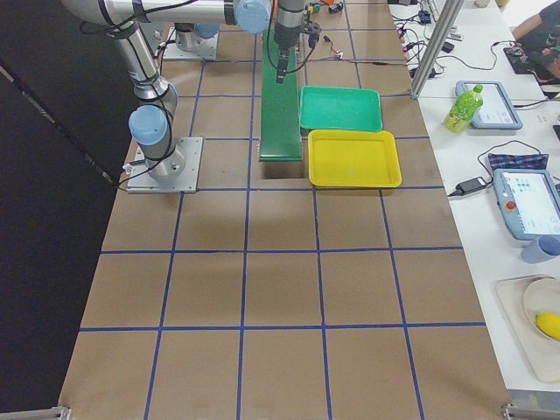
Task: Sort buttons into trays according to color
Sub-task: 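Grasp the orange cylinder with the left gripper and lift it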
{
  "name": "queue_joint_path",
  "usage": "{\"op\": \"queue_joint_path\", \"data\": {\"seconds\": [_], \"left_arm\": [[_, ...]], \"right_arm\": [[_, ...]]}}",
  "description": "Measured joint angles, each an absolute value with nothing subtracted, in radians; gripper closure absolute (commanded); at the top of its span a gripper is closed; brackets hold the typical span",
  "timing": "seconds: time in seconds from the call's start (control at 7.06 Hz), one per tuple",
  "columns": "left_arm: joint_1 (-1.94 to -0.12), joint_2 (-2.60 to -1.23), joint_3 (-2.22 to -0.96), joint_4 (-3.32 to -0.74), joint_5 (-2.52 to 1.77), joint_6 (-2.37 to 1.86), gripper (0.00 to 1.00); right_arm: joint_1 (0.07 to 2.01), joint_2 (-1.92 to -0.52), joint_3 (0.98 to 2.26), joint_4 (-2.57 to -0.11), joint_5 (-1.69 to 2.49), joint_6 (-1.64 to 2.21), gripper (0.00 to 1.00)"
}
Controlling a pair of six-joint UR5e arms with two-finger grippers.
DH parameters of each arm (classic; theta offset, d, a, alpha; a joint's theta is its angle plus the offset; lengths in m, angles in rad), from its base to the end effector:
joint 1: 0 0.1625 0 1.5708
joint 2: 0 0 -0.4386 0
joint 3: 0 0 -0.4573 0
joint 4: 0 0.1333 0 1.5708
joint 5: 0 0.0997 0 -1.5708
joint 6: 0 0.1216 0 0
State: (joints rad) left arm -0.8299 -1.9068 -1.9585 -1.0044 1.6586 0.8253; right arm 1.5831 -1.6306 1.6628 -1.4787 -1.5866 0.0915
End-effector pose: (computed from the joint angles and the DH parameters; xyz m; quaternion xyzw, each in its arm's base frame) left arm 0.2921 -0.5010 0.1385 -0.0455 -0.9949 -0.0865 0.0244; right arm 0.1377 -0.5131 0.4526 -0.0390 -0.9973 -0.0616 0.0111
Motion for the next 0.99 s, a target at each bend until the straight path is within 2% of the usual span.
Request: {"op": "queue_joint_path", "data": {"seconds": [0.28,0.43,0.57,0.71,0.85,0.99], "left_arm": [[-0.828,-1.912,-1.973,-1.003,1.659,0.824,0.03],[-0.825,-1.913,-1.977,-1.003,1.658,0.824,0.16],[-0.823,-1.914,-1.981,-1.003,1.658,0.825,0.32],[-0.821,-1.912,-1.985,-1.004,1.662,0.833,0.71],[-0.821,-1.906,-1.987,-1.004,1.687,0.856,0.87],[-0.826,-1.890,-1.985,-1.008,1.721,0.876,0.93]], "right_arm": [[1.583,-1.631,1.663,-1.479,-1.586,0.092,0.00],[1.583,-1.631,1.663,-1.479,-1.586,0.092,0.00],[1.583,-1.631,1.663,-1.479,-1.586,0.092,0.00],[1.583,-1.631,1.663,-1.479,-1.586,0.092,0.00],[1.583,-1.631,1.663,-1.479,-1.587,0.092,0.00],[1.583,-1.631,1.663,-1.479,-1.587,0.092,0.00]]}}
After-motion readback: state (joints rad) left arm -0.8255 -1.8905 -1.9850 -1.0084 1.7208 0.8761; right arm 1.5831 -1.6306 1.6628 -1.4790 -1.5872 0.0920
